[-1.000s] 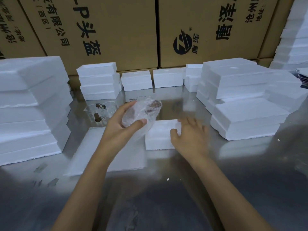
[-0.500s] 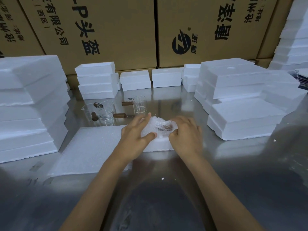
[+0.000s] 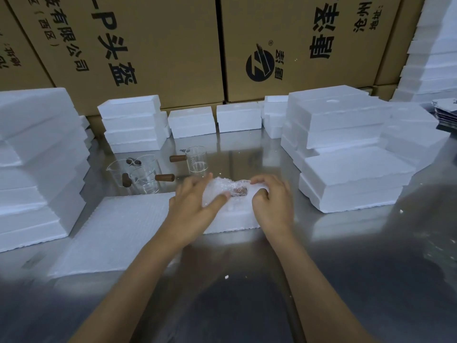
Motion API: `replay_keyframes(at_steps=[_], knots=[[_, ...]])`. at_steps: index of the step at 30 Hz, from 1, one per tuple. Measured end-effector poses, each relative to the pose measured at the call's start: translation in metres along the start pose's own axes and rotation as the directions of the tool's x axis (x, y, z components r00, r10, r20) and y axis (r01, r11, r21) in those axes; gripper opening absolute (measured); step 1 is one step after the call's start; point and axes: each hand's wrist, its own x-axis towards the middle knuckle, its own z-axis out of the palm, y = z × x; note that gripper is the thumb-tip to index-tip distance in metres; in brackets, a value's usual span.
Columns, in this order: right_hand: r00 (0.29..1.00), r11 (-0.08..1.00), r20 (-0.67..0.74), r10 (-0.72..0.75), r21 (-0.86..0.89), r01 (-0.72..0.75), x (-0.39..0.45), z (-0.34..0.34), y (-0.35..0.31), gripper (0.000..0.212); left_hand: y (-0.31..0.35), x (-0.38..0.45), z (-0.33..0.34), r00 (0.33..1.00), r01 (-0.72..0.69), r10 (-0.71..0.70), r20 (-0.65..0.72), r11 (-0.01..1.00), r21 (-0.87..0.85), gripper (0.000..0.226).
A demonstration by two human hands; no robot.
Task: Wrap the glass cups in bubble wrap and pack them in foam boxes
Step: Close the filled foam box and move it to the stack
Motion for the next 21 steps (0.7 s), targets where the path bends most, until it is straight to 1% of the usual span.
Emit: replay_keyframes(at_steps=[2, 3, 5, 8, 10, 14, 17, 21], knots=[[0.992, 0.976, 0.012, 0.129, 0.176, -0.129, 0.007, -0.003, 0.0, 0.032, 0.012, 0.019, -0.008, 1.0, -0.009, 0.007, -0.013, 0.992, -0.127, 0.061], [0.979, 0.934, 0.028, 0.2, 0.296, -0.199, 0.011, -0.005, 0.0, 0.027, 0.018, 0.033, -0.01, 0.999, -0.03, 0.027, -0.02, 0.99, -0.138, 0.054], [0.946, 0.828, 0.058, 0.32, 0.469, -0.309, 0.02, -0.011, 0.001, 0.026, 0.032, 0.071, -0.011, 0.998, -0.063, 0.061, -0.018, 0.994, -0.086, 0.044], [0.909, 0.729, 0.099, 0.405, 0.565, -0.386, 0.03, -0.017, 0.005, 0.022, 0.053, 0.14, -0.002, 0.995, -0.076, 0.077, 0.056, 0.997, -0.021, 0.045], [0.905, 0.722, 0.107, 0.412, 0.567, -0.396, 0.032, -0.017, 0.008, 0.023, 0.064, 0.185, 0.011, 0.991, -0.068, 0.066, 0.12, 0.998, 0.013, 0.049], [0.905, 0.77, 0.073, 0.419, 0.499, -0.397, 0.03, -0.017, 0.012, 0.022, 0.08, 0.258, 0.04, 0.983, -0.026, 0.015, 0.181, 0.998, 0.06, 0.065], [0.918, 0.829, 0.058, 0.391, 0.411, -0.379, 0.032, -0.014, 0.013, 0.019, 0.091, 0.3, 0.062, 0.978, -0.06, 0.035, 0.206, 0.992, 0.115, 0.078], [0.923, 0.851, 0.032, 0.383, 0.376, -0.366, 0.035, -0.013, 0.017, 0.023, 0.107, 0.335, 0.084, 0.972, -0.136, 0.1, 0.213, 0.978, 0.16, 0.079]])
